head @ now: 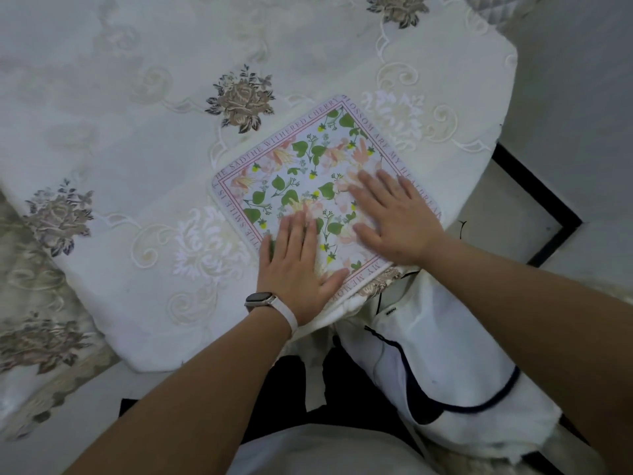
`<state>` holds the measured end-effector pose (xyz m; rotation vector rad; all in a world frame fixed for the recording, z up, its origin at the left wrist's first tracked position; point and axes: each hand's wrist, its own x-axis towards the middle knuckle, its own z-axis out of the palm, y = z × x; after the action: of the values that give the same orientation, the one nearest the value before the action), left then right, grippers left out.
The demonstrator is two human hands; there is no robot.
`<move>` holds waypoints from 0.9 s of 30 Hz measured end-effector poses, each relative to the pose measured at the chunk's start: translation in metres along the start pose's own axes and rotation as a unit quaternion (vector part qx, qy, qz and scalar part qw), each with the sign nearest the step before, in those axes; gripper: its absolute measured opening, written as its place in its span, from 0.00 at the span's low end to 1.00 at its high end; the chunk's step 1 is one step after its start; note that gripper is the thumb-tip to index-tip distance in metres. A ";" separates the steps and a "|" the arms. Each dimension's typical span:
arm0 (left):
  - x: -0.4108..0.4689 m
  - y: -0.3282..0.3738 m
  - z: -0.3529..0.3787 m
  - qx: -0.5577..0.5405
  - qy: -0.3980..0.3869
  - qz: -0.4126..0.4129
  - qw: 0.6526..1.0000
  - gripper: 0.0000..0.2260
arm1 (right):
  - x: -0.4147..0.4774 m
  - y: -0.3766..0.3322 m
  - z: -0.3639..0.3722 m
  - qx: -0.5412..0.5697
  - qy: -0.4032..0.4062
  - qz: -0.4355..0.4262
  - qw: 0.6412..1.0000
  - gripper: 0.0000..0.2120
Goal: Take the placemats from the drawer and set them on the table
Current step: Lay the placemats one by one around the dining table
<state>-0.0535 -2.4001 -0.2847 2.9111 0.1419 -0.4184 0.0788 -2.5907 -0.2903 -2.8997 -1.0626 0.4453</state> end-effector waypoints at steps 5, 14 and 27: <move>-0.012 -0.029 0.000 -0.020 -0.001 -0.030 0.999 0.41 | -0.004 0.037 -0.006 0.011 -0.020 0.057 0.998 0.34; -0.031 -0.080 -0.030 -0.004 -0.025 -0.038 0.999 0.36 | -0.001 0.007 -0.039 -0.007 -0.062 0.104 0.993 0.32; -0.071 -0.159 -0.143 -0.118 0.158 -0.020 0.980 0.25 | 0.041 -0.118 -0.138 0.059 -0.028 -0.042 0.997 0.28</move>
<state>-0.1021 -2.2199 -0.1581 2.7206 0.2759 0.0566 0.0721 -2.4631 -0.1550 -2.7442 -1.1188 0.5688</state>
